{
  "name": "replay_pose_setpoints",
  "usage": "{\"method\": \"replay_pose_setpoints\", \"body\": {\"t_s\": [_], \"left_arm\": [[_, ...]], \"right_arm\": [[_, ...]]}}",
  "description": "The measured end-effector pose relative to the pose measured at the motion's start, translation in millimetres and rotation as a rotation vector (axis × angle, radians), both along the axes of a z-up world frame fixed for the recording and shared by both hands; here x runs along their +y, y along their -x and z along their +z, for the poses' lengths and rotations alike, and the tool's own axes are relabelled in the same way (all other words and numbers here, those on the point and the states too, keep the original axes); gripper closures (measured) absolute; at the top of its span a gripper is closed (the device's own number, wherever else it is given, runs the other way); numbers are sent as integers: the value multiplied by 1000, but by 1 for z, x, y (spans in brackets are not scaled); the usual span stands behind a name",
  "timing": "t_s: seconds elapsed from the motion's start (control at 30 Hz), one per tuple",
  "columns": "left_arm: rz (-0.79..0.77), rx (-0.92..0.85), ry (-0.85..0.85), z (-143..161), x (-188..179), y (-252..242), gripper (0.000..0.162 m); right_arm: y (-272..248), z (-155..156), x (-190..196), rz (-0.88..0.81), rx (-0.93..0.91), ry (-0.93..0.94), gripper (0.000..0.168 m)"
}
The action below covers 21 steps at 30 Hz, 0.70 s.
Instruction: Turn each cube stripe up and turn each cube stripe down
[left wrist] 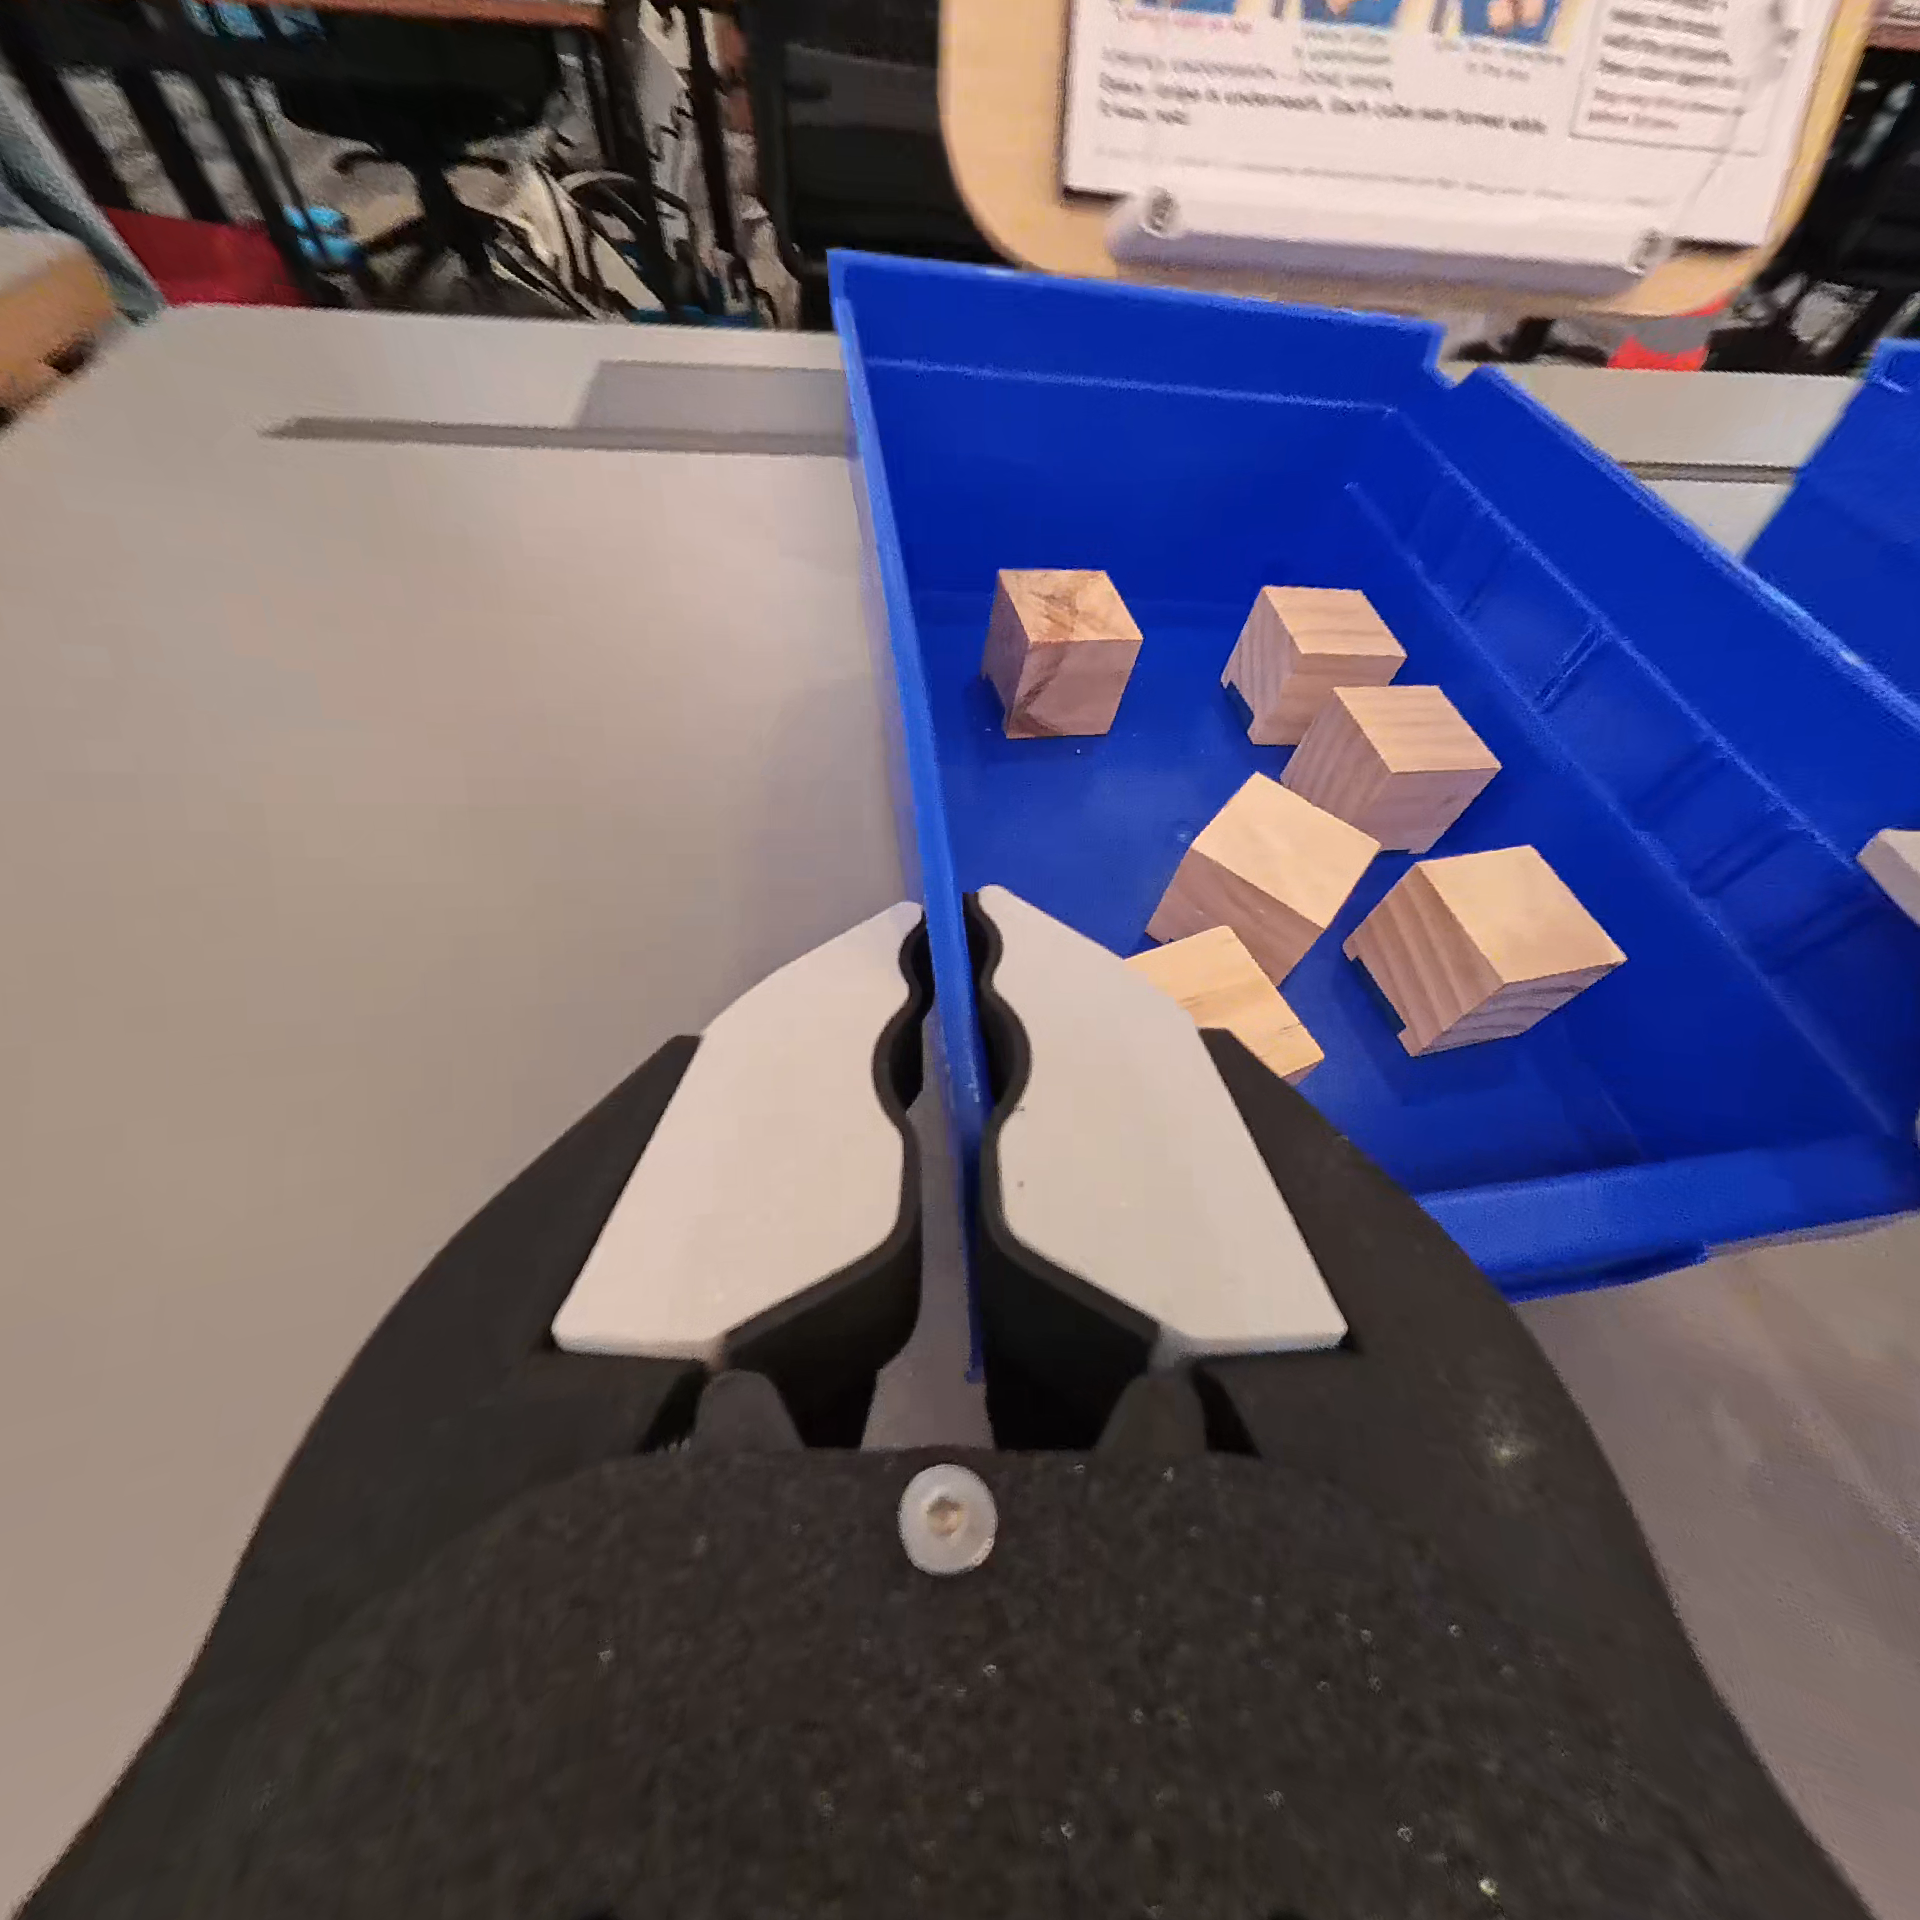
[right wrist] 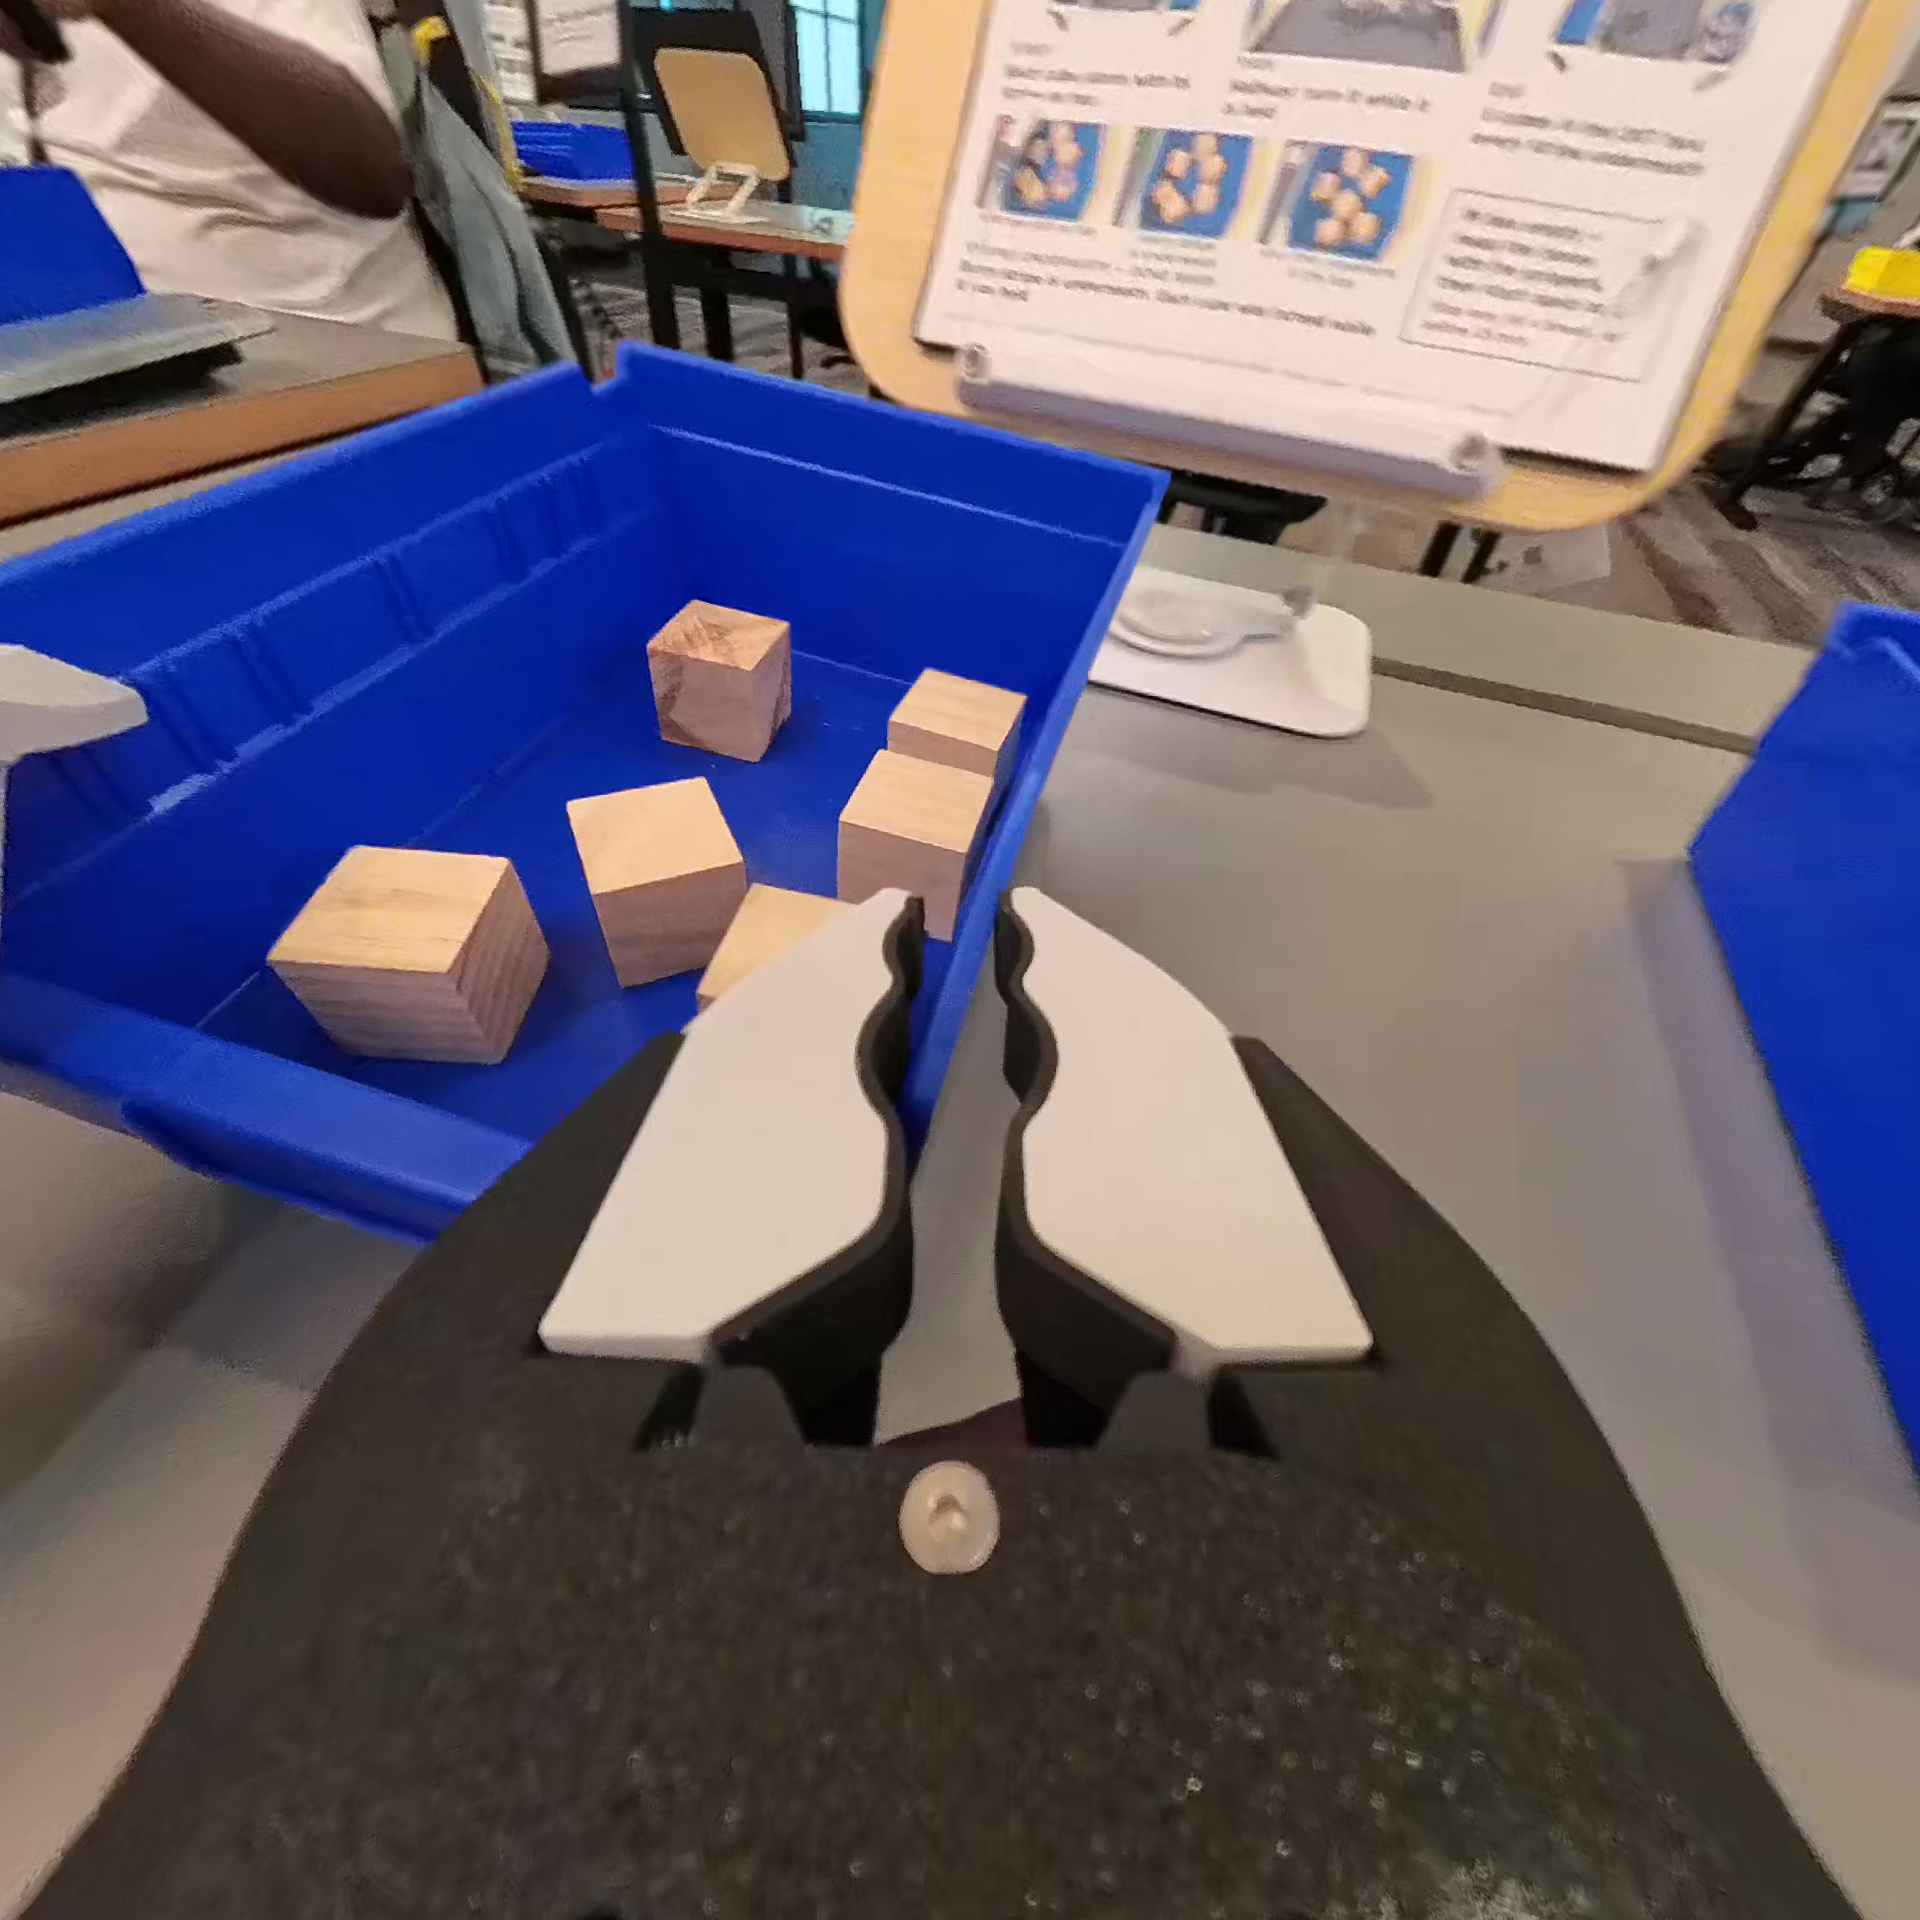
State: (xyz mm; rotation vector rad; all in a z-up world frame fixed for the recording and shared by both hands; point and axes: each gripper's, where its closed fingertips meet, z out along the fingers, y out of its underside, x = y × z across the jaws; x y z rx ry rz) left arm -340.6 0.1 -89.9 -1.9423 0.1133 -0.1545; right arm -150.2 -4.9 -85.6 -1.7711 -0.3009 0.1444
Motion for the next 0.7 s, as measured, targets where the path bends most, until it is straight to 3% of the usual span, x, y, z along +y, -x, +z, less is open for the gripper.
{"method": "replay_pose_setpoints", "body": {"t_s": [0.17,0.37,0.7], "left_arm": [[105,7,-28,18,17,86,161],[132,-10,39,-2,56,177,161],[111,-106,21,-24,88,210,159]], "right_arm": [[85,12,25,64,-3,-4,155],[181,2,51,135,-25,62,149],[216,-15,75,165,-15,51,144]]}}
